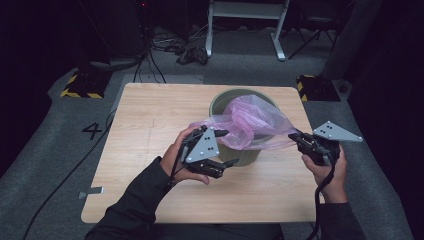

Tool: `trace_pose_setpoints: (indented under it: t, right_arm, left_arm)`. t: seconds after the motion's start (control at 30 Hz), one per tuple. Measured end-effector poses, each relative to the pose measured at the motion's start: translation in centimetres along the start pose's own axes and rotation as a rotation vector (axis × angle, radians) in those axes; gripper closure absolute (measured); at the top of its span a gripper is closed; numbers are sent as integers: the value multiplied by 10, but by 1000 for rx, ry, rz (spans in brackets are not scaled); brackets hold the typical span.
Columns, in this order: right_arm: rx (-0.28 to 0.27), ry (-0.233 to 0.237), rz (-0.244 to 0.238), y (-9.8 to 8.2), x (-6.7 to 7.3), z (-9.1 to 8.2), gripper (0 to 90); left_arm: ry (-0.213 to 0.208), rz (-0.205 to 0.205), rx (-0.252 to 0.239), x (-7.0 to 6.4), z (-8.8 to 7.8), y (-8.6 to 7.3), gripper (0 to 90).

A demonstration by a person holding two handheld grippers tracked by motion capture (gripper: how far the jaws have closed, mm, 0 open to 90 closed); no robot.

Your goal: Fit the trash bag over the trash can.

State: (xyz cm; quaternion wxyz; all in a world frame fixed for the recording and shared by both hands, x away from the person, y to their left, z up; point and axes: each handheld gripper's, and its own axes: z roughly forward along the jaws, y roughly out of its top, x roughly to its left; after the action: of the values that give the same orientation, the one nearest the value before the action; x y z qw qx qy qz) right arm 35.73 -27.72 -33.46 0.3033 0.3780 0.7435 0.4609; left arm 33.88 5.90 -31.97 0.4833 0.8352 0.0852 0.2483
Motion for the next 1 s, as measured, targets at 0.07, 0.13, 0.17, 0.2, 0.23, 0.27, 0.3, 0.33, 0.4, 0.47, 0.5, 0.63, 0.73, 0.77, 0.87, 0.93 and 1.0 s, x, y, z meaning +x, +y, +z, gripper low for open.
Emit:
trace_pose_setpoints:
  t: [0.07, 0.13, 0.17, 0.2, 0.23, 0.27, 0.3, 0.33, 0.4, 0.47, 0.5, 0.63, 0.73, 0.77, 0.87, 0.93, 1.0]
  right_arm:
    - [-1, -4, -4, 0, -1, -4, 847]
    - [-3, -3, -5, -1, -2, -4, 848]
    - [-2, -2, 1, -2, -4, -5, 849]
    - [2, -5, 4, -3, -6, -6, 850]
    - [2, -5, 4, -3, -6, -6, 850]
    - [5, -5, 5, -3, -7, -6, 853]
    - [4, -5, 5, -3, -8, -6, 853]
    - [4, -5, 5, -3, -8, -6, 853]
    - [6, -9, 5, -3, -9, -4, 855]
    - [8, -10, 5, -4, -9, -4, 855]
    - [11, -15, 9, -3, -11, -2, 859]
    - [15, -35, 18, -1, -16, 0, 865]
    - [35, -48, 48, -2, -25, 3, 876]
    - [45, -46, 62, -4, -29, 5, 876]
    - [75, -37, 107, -7, -40, 12, 877]
    - [98, -44, 122, -8, -46, 18, 877]
    - [117, -53, 124, -10, -50, 24, 877]
  left_arm:
    - [52, -49, 29, 8, 7, -7, 398]
    - [53, -110, 14, 19, 6, -14, 444]
    - [63, -119, 9, 23, 4, -17, 462]
    - [61, -122, 7, 26, 2, -19, 586]
    - [60, -116, 9, 27, 1, -20, 638]
    - [57, -99, 19, 29, 0, -21, 717]
    - [52, -90, 24, 30, 0, -22, 775]
    - [49, -83, 28, 32, 0, -23, 775]
    - [43, -72, 37, 37, 1, -25, 886]
    - [52, -71, 37, 41, 0, -26, 895]
    - [37, -87, 26, 45, -2, -27, 897]
    - [-18, -244, -67, 70, -9, -38, 900]
    - [-9, -323, -78, 86, -9, -52, 900]
    - [7, -343, -80, 90, -8, -56, 900]
    - [49, -380, -69, 103, -5, -66, 900]
    - [80, -385, -48, 109, -1, -72, 900]
    - [105, -415, -32, 116, 4, -80, 900]
